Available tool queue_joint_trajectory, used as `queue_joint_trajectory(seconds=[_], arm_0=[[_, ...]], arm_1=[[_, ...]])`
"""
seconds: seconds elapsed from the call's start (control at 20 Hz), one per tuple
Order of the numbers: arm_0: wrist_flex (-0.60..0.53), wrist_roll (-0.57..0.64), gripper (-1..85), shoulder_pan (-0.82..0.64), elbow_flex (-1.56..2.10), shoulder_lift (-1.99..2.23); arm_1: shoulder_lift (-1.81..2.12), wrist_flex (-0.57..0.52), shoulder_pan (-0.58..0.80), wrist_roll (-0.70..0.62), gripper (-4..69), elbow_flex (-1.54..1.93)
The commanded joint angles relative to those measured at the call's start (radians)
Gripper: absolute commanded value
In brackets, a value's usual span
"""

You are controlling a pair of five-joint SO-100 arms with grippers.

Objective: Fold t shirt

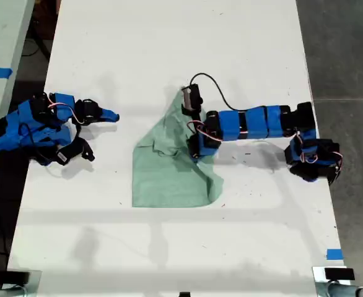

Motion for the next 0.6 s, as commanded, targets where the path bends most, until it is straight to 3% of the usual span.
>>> queue_joint_trajectory(seconds=[0.0,0.15,0.25,0.55], arm_0=[[-0.015,0.014,-0.2,0.003,-0.015,0.008],[-0.015,0.015,-0.2,0.003,-0.015,0.008],[-0.015,0.015,-0.2,0.005,-0.015,0.008],[-0.015,0.017,-0.2,0.005,-0.017,0.008]], arm_1=[[-0.052,-0.115,-0.034,-0.026,10.8,-0.066],[-0.127,-0.175,-0.052,-0.043,23.8,-0.086],[-0.14,-0.175,-0.06,-0.041,26.1,-0.087],[-0.025,0.087,-0.057,-0.037,26.2,-0.245]])
